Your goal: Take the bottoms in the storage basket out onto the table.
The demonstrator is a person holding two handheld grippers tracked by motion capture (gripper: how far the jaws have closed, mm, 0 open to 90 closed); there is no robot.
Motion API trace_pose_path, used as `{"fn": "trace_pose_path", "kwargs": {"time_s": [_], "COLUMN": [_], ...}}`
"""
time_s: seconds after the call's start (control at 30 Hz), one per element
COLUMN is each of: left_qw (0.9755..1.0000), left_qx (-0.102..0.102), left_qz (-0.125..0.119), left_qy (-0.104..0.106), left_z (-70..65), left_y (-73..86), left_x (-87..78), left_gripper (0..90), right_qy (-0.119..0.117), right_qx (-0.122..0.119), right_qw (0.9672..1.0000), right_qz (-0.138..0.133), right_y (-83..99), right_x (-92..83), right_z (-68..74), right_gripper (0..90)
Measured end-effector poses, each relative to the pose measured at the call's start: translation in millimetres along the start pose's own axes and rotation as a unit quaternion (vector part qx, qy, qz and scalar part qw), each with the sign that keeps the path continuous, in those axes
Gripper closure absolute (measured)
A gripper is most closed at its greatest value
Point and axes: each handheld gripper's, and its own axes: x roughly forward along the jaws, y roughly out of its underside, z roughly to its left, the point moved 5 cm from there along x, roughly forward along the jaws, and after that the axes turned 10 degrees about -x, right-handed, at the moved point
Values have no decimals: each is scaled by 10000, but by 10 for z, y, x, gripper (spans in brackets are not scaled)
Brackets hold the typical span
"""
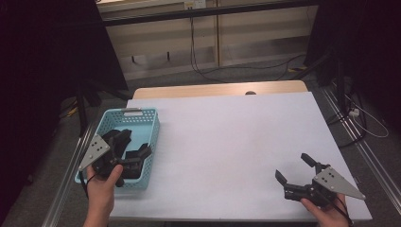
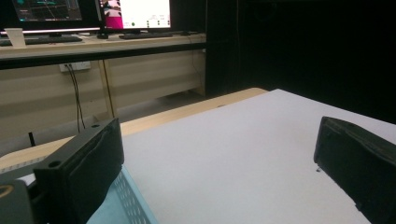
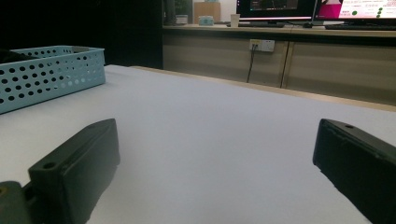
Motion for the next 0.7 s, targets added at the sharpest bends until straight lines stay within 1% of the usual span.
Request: {"fn": "trace_pose_path", "kwargs": {"time_s": [0.03,0.13,0.2,0.3,0.43,0.47,0.5,0.57,0.63,0.7], "left_qw": [10000,9999,9999,9995,9990,9984,9984,9980,9971,9967], "left_qx": [39,61,28,111,123,170,170,188,277,287], "left_qz": [22,111,137,281,430,533,533,610,712,751], "left_qy": [-7,-27,-53,-95,-71,-65,-65,-34,-61,-73], "left_z": [21,89,139,226,338,390,390,424,463,493], "left_y": [-12,-32,-46,-54,-55,-50,-50,-44,-34,-26], "left_x": [11,46,66,95,124,135,135,148,158,164], "left_gripper": [14,14,14,14,14,14,14,14,15,17], "right_qy": [-1,-8,-10,-12,-5,-4,-4,1,1,-6], "right_qx": [-4,-1,-1,3,34,34,34,41,42,18], "right_qw": [10000,10000,10000,10000,10000,10000,10000,10000,10000,10000], "right_qz": [2,3,4,6,15,11,11,21,22,29], "right_y": [0,1,2,3,5,5,5,8,8,8], "right_x": [0,0,-1,-1,-1,-1,-1,0,2,4], "right_z": [0,0,-1,-3,-10,-11,-11,-10,-8,-1], "right_gripper": [0,0,0,0,0,0,0,0,0,0]}}
